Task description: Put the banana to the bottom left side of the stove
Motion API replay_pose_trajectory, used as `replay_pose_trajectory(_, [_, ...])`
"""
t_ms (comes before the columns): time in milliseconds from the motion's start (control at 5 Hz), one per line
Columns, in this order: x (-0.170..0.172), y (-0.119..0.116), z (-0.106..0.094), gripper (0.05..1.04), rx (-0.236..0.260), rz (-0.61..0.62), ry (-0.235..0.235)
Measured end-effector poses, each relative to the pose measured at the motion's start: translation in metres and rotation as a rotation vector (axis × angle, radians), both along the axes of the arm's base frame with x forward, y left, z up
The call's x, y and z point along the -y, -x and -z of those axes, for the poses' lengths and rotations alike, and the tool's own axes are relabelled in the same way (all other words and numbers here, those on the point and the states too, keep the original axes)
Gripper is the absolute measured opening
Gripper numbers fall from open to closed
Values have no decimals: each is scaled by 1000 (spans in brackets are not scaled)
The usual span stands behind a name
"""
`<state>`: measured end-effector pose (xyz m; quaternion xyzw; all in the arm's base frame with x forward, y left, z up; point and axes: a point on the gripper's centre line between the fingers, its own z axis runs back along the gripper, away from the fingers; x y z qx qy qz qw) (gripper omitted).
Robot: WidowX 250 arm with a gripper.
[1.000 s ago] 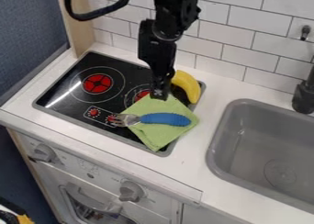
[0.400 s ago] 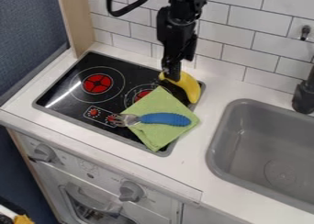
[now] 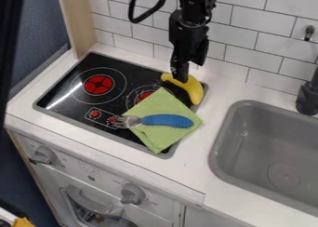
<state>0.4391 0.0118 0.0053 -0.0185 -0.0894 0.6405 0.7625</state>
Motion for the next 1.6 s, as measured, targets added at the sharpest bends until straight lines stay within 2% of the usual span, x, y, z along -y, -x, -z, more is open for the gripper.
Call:
replay_pose_trajectory(200, [0,5,6,999,-65,31,-14])
replay_pose_trajectory(400, [2,7,29,965,-150,97,-6])
replay_pose_trajectory(600, [3,4,30,684,-146,150,-4])
replay_pose_trajectory(800, [3,5,30,574,-148,155,-10])
replay_pose_trajectory(1000, [2,3,32,574,-134,153,-14])
replay_pose_trajectory(1200, [0,5,20,574,-102,149,-32])
replay_pose_trajectory(1400, [-7,7,-24,574,-21,133,-81])
replay_pose_trajectory(1600, [-28,31,-65,574,33,84,-114])
